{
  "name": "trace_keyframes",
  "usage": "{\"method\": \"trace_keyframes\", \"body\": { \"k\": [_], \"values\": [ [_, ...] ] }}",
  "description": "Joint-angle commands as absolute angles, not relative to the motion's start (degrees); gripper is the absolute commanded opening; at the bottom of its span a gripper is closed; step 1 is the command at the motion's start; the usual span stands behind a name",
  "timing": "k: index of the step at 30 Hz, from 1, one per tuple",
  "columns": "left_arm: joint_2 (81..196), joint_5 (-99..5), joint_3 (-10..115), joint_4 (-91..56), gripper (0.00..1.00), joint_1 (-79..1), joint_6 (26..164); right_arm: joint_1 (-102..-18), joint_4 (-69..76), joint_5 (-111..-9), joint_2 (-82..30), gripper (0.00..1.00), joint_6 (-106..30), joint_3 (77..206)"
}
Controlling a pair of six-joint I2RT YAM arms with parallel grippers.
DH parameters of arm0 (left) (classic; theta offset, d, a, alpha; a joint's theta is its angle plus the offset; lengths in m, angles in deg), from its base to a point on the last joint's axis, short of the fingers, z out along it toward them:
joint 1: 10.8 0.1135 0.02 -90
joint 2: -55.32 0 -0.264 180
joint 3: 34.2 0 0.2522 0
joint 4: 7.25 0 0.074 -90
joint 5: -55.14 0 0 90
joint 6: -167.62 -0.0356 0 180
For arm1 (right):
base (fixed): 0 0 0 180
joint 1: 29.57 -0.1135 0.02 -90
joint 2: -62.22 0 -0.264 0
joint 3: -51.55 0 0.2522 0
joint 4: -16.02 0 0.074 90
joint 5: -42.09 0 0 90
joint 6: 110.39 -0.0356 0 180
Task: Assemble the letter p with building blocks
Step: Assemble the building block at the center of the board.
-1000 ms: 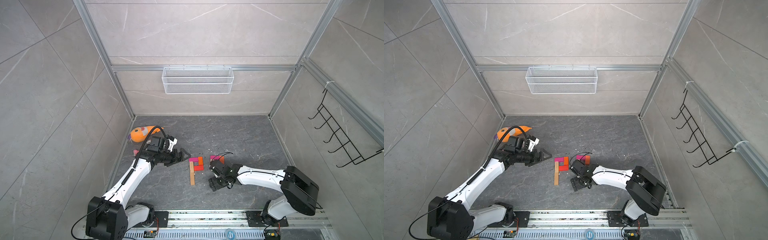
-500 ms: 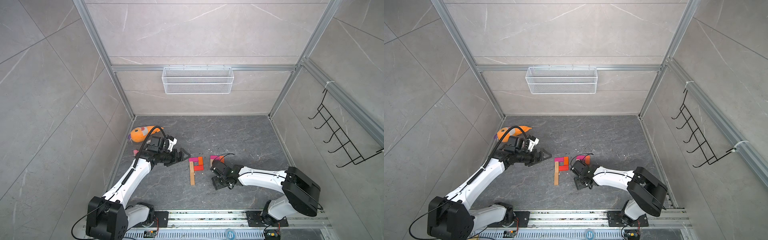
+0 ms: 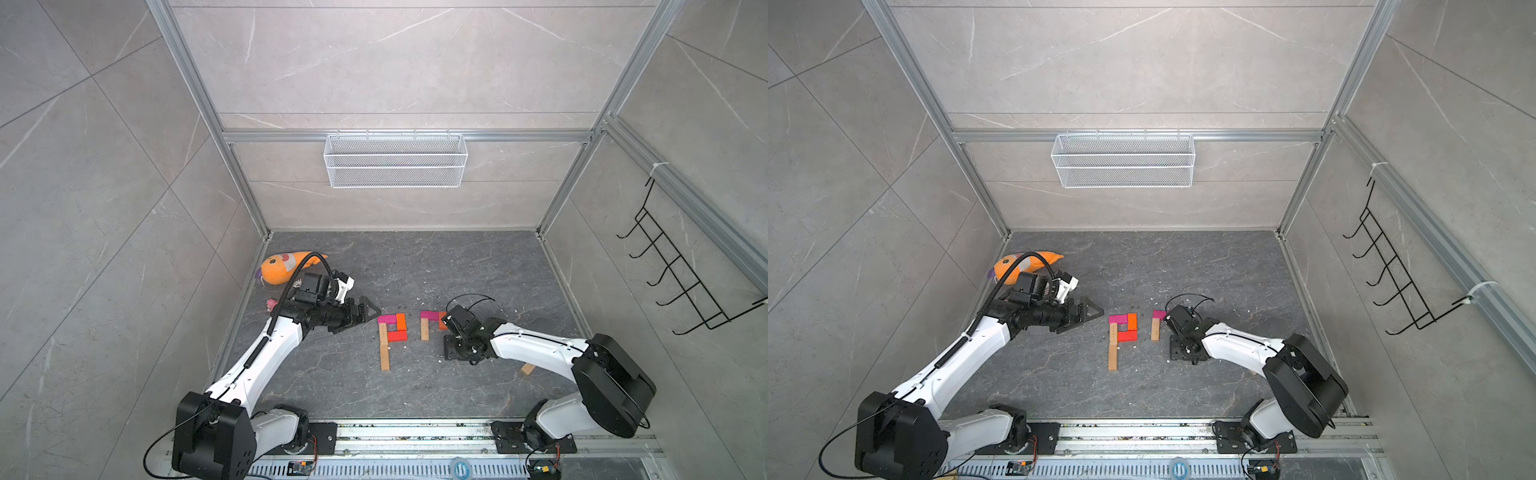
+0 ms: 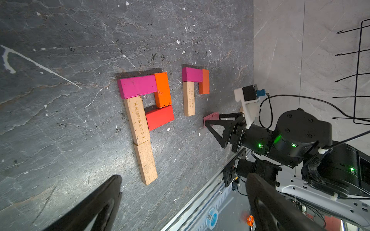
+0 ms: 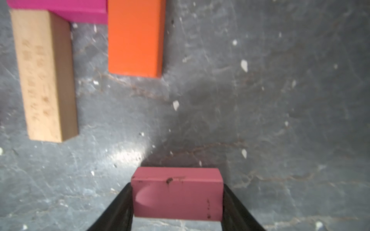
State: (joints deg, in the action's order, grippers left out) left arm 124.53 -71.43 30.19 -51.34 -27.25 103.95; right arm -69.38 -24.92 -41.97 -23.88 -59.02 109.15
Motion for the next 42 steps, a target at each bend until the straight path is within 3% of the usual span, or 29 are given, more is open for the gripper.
{"method": "trace_keyframes", "body": {
  "k": [1, 27, 42],
  "values": [
    [124.1, -73.4, 29.9, -51.5, 1.00, -27.0, 102.7, -68.2, -24.8, -43.2, -26.1, 0.56, -59.3, 112.6],
    [123.4, -74.4, 29.7, -51.3, 1.00, -26.5, 102.7, -66.1, -25.4, -44.5, -34.9, 0.57, -58.7, 121.2],
    [123.5, -75.0, 29.5, -50.9, 1.00, -26.4, 103.0, -66.0, -25.5, -44.4, -36.0, 0.69, -58.7, 122.3]
  ]
}}
